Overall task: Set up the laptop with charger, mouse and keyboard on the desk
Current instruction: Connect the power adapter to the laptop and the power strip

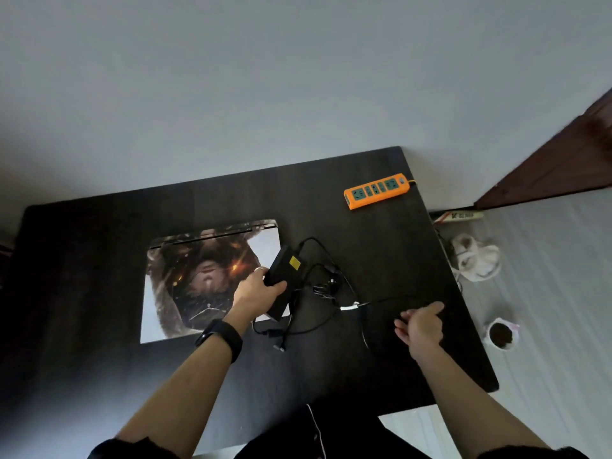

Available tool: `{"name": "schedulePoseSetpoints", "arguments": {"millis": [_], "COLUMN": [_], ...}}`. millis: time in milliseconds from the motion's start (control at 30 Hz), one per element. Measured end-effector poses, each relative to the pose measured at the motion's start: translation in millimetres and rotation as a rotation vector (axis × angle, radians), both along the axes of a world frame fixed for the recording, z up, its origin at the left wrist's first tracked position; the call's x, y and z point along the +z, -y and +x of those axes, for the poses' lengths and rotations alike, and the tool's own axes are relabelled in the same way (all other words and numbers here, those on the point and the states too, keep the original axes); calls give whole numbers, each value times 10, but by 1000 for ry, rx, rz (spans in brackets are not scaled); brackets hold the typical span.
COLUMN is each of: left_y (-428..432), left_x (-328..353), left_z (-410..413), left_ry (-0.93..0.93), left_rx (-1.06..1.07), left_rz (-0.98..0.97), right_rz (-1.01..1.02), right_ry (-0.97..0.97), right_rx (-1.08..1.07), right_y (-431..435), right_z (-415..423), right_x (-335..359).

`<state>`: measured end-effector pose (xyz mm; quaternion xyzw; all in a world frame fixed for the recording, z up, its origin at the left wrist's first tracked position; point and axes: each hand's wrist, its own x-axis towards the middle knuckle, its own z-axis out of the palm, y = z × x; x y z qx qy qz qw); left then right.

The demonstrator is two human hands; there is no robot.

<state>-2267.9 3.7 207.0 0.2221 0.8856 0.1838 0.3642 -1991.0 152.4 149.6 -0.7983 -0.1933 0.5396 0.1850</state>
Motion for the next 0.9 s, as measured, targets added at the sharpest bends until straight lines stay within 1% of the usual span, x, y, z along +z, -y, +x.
{"name": "schedulePoseSetpoints", "arguments": {"millis": [133,167,233,367,400,433,567,633,700,767,833,900], "left_y": [-136,-143,-166,-141,-122,-103,-23,-22,-36,-59,-82,-107], "left_x": [-92,-94,-103,-86,-91,-87,-99,-98,-87,-70,-33,11], "left_z": [121,131,146,144,135,131,130,159,184,190,181,155], "left_ry": [65,78,88,69,66,69,119,122,105,109,71,14], "left_rx": [22,34,40,60,70,78,147,159,152,146,110,65], "left_rz": [-23,-20,-22,-41,-41,-40,-8,10,12,17,-3,-33], "right_rz": [217,282,454,940,973,979,766,685,649,647,601,435], "right_ry": [79,110,178,330,361,402,732,872,904,838,626,382], "right_rx": [318,451,792,1415,1511,1562,1722,1758,1777,1840,1874,1824], "right_y": [237,302,424,648,653,621,399,321,240,124,6,-142], "right_z": [-324,-382,-453,-588,-621,-643,-729,-775,-807,-809,-830,-850], "right_x": [56,37,-19,-47,-45,-81,-136,-101,-40,8,126,256]}}
